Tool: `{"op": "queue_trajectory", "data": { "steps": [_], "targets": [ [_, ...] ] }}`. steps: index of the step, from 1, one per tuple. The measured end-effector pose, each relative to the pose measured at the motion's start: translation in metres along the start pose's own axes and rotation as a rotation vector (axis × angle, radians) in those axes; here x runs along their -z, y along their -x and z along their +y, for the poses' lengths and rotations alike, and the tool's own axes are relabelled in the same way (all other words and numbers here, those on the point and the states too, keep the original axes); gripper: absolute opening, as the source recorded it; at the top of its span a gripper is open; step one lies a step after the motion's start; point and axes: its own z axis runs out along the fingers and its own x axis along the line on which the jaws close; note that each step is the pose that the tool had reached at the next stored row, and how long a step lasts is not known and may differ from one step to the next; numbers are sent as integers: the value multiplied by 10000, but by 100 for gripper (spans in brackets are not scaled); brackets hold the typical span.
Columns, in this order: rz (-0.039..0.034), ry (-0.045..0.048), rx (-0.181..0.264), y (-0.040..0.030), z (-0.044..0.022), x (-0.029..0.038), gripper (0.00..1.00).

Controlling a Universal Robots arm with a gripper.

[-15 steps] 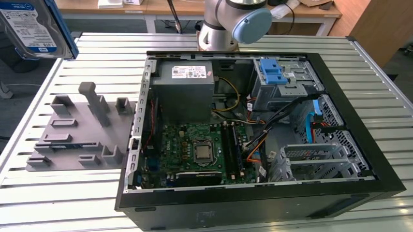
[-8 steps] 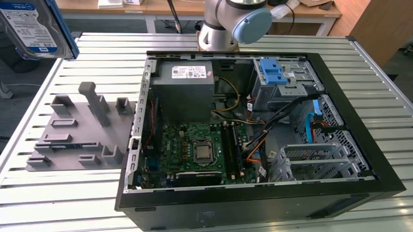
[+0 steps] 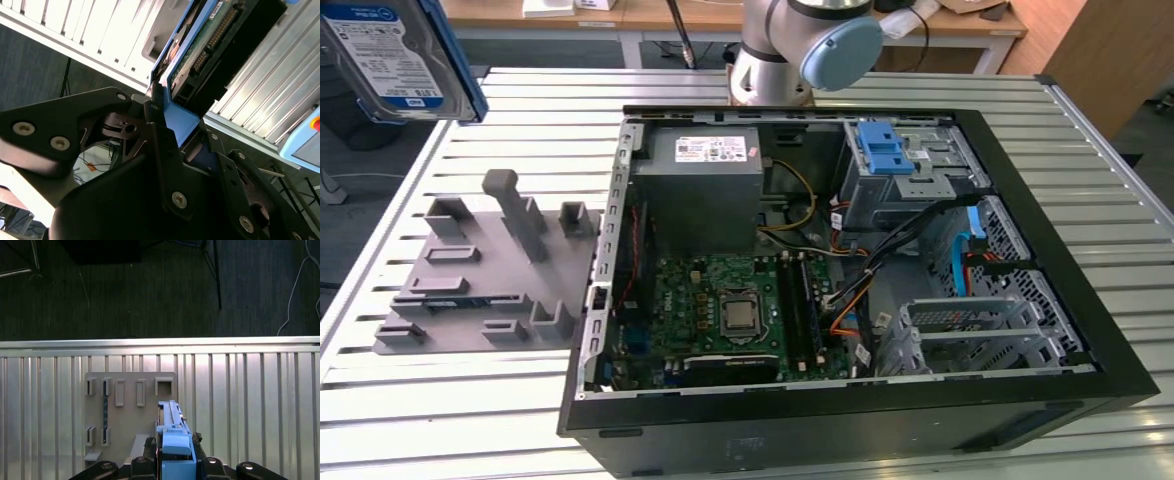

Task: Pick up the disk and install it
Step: 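Pick up the disk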

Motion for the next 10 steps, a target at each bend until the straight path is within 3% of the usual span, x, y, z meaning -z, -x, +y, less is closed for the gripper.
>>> {"op": "queue_trajectory", "data": {
  "steps": [10],
  "targets": [
    [0,0,0,3,-84,0,36]
  ]
}}
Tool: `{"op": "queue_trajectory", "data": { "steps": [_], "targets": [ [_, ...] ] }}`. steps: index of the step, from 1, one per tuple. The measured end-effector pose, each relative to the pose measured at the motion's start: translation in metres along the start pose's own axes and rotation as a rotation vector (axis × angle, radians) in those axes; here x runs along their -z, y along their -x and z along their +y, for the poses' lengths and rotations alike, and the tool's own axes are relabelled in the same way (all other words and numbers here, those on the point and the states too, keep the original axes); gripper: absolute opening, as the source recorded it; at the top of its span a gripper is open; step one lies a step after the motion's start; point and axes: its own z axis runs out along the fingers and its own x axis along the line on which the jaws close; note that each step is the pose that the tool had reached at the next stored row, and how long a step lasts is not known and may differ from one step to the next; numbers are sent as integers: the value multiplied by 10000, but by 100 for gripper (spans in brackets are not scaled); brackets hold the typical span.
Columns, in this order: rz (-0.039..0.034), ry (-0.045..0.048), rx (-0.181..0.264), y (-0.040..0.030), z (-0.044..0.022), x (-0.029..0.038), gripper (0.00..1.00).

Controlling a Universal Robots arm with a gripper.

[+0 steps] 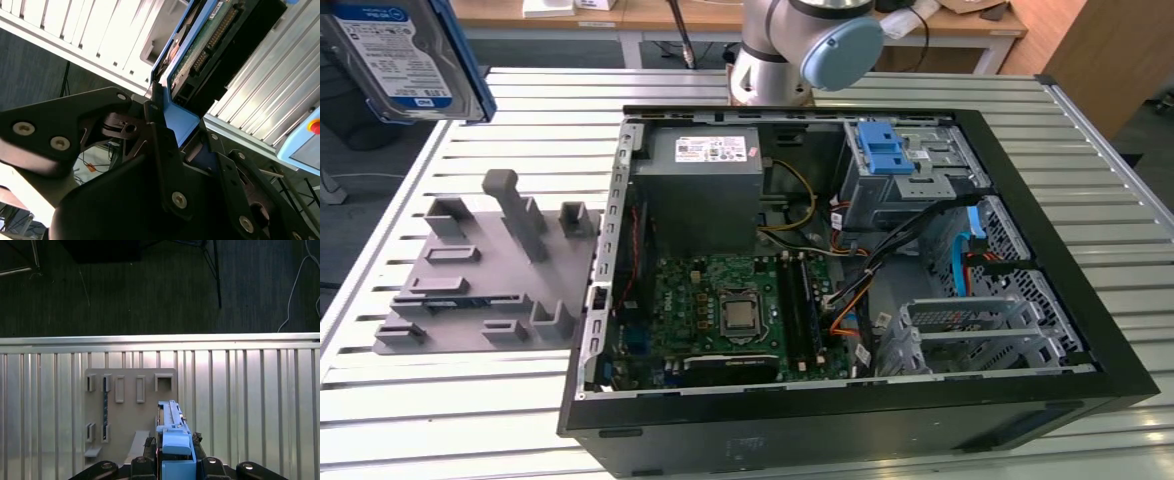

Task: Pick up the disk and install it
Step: 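Pick up the disk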

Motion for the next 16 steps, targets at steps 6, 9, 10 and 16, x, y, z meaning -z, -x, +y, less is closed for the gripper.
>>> {"op": "queue_trajectory", "data": {
  "steps": [6,9,10,16],
  "targets": [
    [0,0,0,2,-60,0,36],
    [0,0,0,3,-82,0,36],
    [0,-1,0,3,-90,0,36],
    [0,0,0,4,-131,1,36]
  ]
}}
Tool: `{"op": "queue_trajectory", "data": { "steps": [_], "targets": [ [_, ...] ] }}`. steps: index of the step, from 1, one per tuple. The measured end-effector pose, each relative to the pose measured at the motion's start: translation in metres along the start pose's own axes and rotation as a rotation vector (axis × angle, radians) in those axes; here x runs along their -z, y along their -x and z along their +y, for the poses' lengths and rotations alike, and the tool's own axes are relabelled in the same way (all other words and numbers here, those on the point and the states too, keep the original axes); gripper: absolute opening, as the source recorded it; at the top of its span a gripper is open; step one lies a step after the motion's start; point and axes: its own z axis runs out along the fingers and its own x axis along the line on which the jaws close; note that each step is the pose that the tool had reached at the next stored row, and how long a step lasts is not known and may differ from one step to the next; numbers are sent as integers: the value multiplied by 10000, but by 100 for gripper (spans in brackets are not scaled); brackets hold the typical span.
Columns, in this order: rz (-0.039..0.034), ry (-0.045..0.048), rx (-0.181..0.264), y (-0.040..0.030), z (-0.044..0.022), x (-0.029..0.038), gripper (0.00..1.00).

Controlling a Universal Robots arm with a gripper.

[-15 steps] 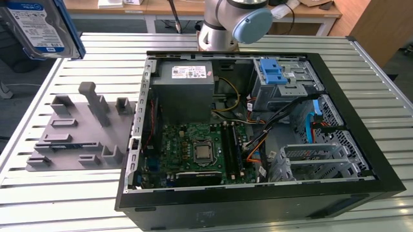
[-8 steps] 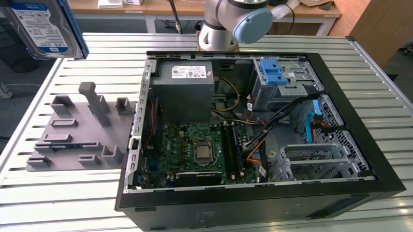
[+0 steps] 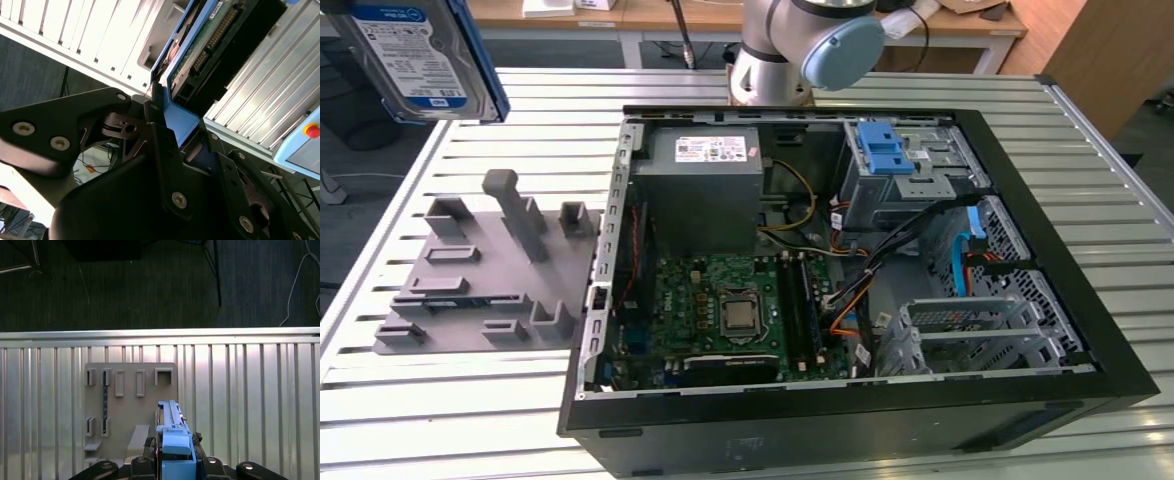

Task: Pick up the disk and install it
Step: 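Pick up the disk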

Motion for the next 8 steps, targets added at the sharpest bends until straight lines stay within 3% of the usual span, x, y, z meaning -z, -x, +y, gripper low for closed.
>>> {"op": "queue_trajectory", "data": {
  "steps": [8],
  "targets": [
    [0,0,0,2,-52,0,36]
  ]
}}
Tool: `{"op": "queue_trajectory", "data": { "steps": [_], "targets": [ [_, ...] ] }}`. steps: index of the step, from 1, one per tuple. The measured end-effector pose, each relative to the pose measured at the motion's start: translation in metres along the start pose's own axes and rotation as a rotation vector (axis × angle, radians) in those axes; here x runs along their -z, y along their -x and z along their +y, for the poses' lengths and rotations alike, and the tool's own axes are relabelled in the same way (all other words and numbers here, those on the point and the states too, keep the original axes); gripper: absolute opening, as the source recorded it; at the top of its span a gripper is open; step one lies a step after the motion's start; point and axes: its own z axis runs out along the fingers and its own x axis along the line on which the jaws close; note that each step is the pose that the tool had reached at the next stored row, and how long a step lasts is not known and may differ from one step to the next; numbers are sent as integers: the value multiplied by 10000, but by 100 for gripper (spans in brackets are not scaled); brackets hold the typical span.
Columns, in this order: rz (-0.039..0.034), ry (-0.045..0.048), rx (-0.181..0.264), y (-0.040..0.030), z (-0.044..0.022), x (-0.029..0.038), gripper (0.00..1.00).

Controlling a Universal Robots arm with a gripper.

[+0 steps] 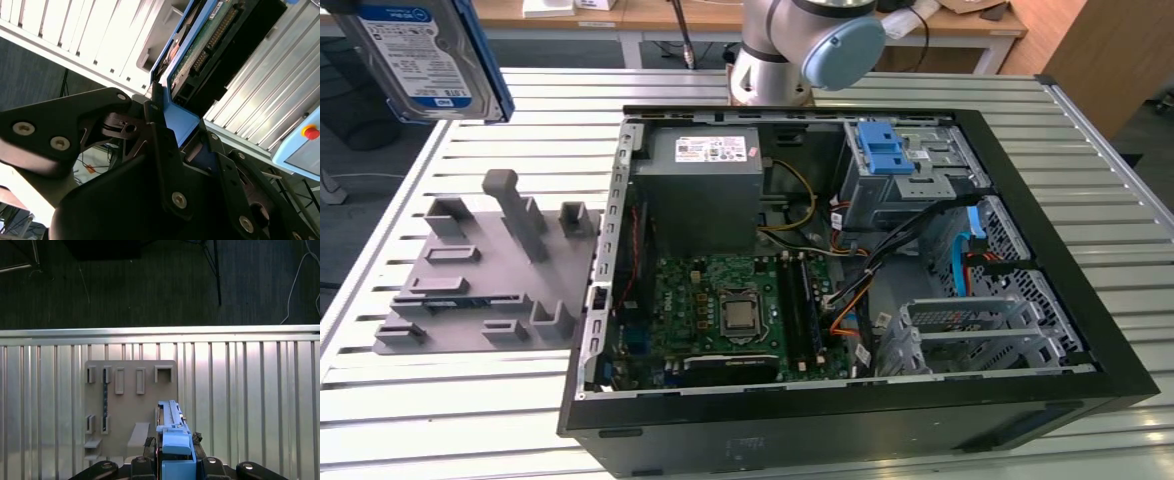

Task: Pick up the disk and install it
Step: 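Pick up the disk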

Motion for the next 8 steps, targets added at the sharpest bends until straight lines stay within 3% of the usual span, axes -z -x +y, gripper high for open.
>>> {"op": "queue_trajectory", "data": {
  "steps": [8],
  "targets": [
    [-1,-1,0,2,-57,0,36]
  ]
}}
